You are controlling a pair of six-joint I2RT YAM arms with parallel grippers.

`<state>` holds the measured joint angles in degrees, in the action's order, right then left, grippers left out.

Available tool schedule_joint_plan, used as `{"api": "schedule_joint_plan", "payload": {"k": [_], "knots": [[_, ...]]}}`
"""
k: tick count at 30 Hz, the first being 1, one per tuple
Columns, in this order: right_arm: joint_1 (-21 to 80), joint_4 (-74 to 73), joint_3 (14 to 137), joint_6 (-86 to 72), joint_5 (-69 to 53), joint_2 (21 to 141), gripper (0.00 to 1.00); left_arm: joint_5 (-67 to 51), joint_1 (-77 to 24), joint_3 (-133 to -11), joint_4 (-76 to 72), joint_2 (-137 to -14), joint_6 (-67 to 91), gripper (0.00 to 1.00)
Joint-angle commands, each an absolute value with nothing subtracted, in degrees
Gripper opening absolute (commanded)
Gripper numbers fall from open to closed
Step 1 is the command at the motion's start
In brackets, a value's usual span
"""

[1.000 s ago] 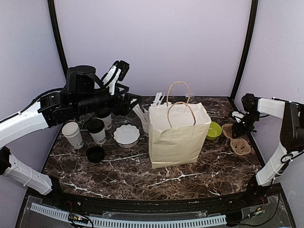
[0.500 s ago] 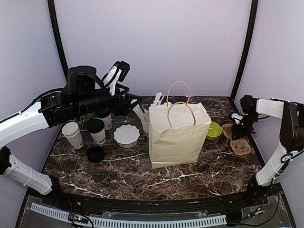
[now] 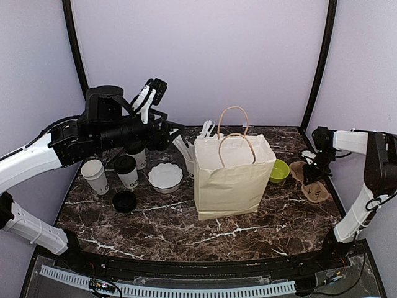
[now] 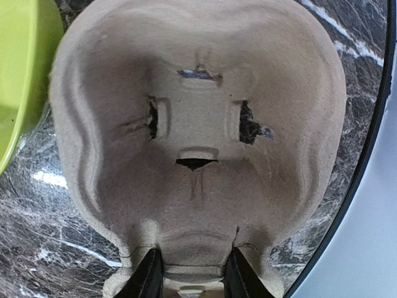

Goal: Pack the takeout coffee

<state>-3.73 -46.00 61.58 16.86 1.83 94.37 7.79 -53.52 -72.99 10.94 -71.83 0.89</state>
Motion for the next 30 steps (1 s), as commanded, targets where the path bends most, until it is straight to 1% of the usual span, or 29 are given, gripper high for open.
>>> {"api": "schedule_joint_plan", "payload": {"k": [1,9,13,16,22,26,30], "knots": [[-3.43,-46.26,61.92,16.19,2.29,93.43,0.29,8.10,-53.36,-72.35,10.80,-69.70,1.60,0.74],[-3.58,-48.55,65.14,16.21,3.43,87.91,0.27,7.97,-53.35,-72.58,10.71,-70.44,0.96,0.74],[-3.74,-49.28,68.55,15.88,2.20,85.61,0.26,8.13,-53.36,-73.26,11.36,-70.96,0.45,0.74],[-3.78,-50.75,73.50,16.49,0.42,84.64,0.26,7.92,-53.39,-76.46,13.69,-72.07,-1.41,0.74],[-2.73,-50.35,80.36,19.61,-11.21,81.45,0.24,5.12,-53.36,-79.14,16.95,-73.66,-2.84,0.74],[-0.40,-52.66,85.59,21.34,-16.35,80.64,0.24,1.55,-53.36,-80.28,18.26,-74.88,-2.88,0.74],[3.06,-54.20,91.53,22.17,-21.52,80.35,0.24,-2.92,-53.36,-84.68,20.91,-79.43,-4.62,0.75]]}}
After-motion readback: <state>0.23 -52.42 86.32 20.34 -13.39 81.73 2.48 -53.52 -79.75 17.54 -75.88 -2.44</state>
